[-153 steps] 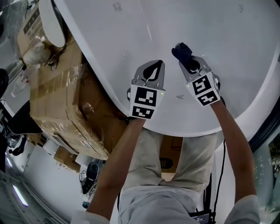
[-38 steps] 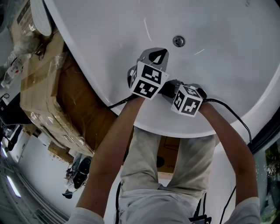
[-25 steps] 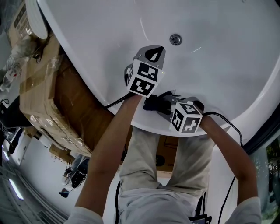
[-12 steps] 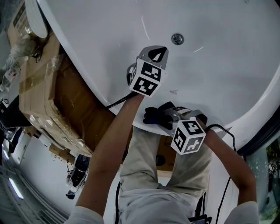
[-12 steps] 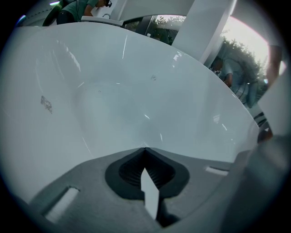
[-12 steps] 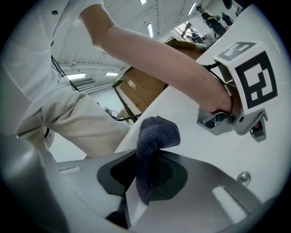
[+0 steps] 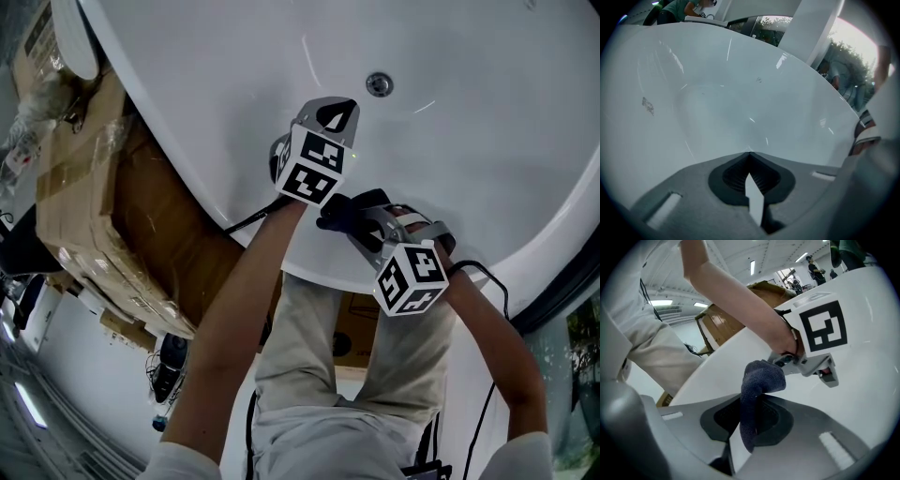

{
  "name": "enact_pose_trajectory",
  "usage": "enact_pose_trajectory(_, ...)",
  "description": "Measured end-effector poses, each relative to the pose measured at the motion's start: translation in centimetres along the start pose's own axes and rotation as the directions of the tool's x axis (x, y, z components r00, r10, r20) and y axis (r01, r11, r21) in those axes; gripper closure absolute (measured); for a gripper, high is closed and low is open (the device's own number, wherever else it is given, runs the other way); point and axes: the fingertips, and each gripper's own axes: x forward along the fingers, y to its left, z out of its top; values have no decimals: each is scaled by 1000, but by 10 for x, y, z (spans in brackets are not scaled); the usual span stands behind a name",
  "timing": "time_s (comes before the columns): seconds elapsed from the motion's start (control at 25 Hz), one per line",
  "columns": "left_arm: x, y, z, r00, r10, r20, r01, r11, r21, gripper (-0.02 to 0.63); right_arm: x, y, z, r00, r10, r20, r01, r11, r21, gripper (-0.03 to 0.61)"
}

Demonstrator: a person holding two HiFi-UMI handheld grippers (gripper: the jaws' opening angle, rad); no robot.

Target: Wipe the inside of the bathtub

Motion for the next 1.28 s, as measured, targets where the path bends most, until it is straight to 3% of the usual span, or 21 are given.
enact_pose_trajectory(0.2,2,2,1,1000,-4,11,4,1000,-3,617,7,-47,-19,986,-144,-86,138,988,-69,523)
enact_pose_trajectory(0.56,7,4,-8,1000,-5,5,5,1000,-16,617,26,-101,-65,939,-281,-201,253,955,-152,523)
enact_pose_trajectory(0.76,10,5,-11,1000,-5,0,5,1000,-17,617,39,-122,-84,918,-322,-230,282,940,-192,523)
enact_pose_trajectory(0.96,17,1,-16,1000,-28,-11,28,999,21,617,52,-145,-101,899,-358,-252,322,931,-175,523)
enact_pose_trajectory(1.28,28,7,-25,999,-21,-23,22,999,34,618,71,-172,-122,874,-395,-285,330,911,-249,523)
